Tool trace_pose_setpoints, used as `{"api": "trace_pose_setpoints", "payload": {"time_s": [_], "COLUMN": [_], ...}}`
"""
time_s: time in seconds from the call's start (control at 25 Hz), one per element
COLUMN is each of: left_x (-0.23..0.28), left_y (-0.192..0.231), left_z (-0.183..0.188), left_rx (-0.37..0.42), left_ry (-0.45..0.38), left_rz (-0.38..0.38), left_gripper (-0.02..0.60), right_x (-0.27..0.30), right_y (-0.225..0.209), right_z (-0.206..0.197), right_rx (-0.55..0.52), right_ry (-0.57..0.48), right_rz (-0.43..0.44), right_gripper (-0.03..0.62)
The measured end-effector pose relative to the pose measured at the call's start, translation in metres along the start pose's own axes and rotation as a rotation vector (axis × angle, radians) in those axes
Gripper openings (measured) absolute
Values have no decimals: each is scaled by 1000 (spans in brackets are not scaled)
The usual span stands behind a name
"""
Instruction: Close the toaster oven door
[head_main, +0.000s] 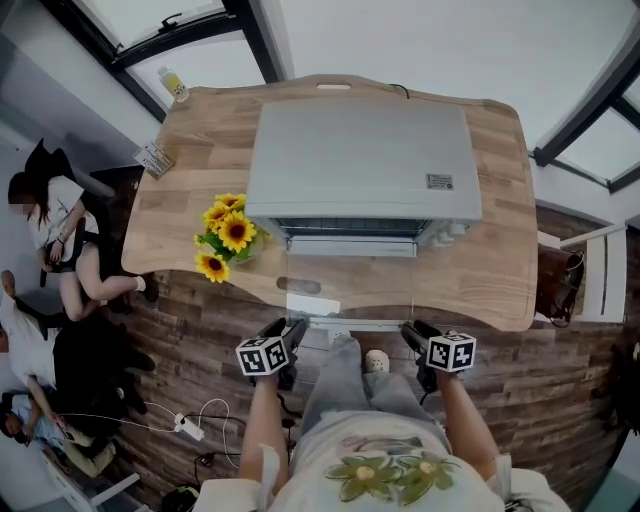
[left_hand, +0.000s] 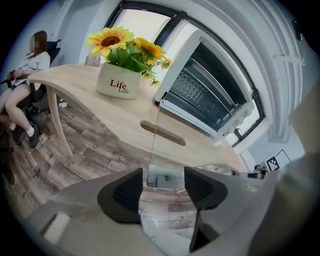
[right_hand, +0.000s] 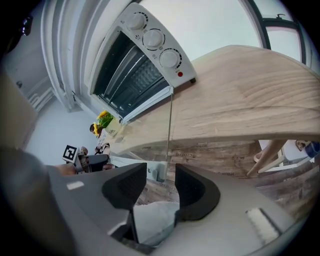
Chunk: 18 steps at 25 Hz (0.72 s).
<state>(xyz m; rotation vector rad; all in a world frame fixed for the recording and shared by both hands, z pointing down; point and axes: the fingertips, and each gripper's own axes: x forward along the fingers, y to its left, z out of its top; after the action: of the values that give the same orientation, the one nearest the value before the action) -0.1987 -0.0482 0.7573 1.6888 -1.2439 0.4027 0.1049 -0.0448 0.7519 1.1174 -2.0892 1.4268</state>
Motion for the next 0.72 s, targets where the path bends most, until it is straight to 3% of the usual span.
{"api": "trace_pose_setpoints", "payload": {"time_s": [0.12,0.4,0.72], "left_x": [3,6,5], "left_y": [0,4,3], "left_z": [0,0,0], "left_rx": [-24,-1,5], "left_ry": [-6,16,37], "left_rz": [-24,-20,-18], "left_gripper": [267,193,190], "right_x": [3,6,4], "right_y": [-1,2,4], "right_z": [-3,-5,-5], "right_rx": [7,33,22], "right_ry": [4,5,-6], "right_rz": [11,39,18], "right_gripper": [162,110,97]}}
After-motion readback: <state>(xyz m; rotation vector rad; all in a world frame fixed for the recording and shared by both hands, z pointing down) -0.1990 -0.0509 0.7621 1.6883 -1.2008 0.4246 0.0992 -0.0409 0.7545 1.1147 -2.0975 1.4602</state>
